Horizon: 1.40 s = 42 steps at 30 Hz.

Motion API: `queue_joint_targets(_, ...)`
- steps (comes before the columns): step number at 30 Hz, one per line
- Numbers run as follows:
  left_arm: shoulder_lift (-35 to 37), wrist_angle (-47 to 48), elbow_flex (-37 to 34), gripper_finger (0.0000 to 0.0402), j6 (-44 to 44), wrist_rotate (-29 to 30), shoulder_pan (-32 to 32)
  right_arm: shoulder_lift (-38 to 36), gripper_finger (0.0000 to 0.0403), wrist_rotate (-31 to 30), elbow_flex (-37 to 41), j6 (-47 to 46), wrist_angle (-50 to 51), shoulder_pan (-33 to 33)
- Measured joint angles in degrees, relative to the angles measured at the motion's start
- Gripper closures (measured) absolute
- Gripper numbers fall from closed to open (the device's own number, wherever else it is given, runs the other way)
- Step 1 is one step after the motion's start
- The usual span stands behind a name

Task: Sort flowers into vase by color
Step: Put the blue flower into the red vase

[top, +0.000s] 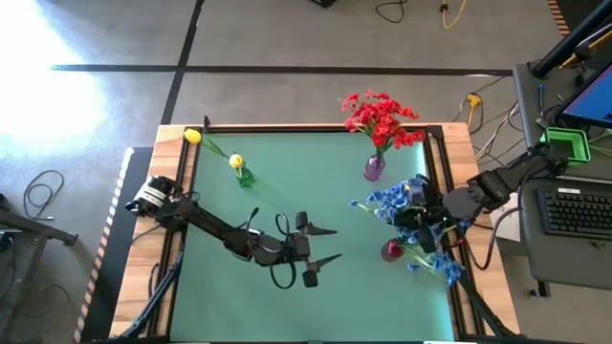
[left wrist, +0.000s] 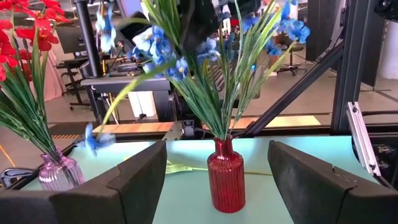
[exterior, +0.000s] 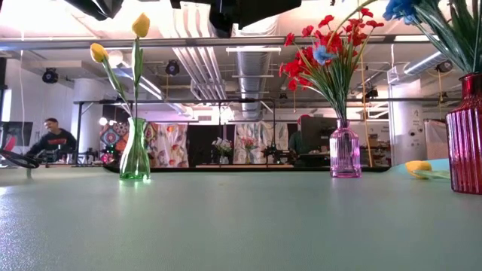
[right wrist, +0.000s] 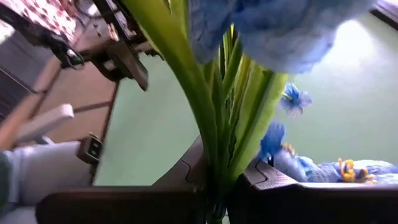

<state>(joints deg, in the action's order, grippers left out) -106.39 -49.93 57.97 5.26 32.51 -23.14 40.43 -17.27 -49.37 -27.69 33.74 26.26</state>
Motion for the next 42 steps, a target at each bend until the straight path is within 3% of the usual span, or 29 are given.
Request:
queue_joint_targets(9, 0.0, -0.04, 0.12, 0.0134, -0.26, 0.02, 0.0, 0.67, 0.0383, -0.72, 0.48, 5.01, 0.01, 0.0)
queue_joint_targets(17, 0.0, -0.09, 0.12, 0.0134, 0.03, -0.14, 0.16, 0.89, 0.0383, 2.87, 0.8, 5.86, 0.31, 0.01)
queue_joint_targets(25, -0.04, -0.26, 1.5, 0.0134, 2.86, -7.56, 2.34, 1.37, 0.0383, 2.23, 0.9, 7.18, 0.37, 0.0)
queue_joint_targets(33, -1.64, -0.24, 7.97, 0.0134, 6.73, -14.43, 4.64, 1.37, 0.0381, 1.39, 0.9, 7.87, 0.41, 0.0)
queue_joint_targets(42, -10.71, 3.43, 20.29, 0.0134, 7.8, -17.05, 7.21, 1.54, 0.0297, 0.8, 0.9, 6.63, 0.91, 0.0)
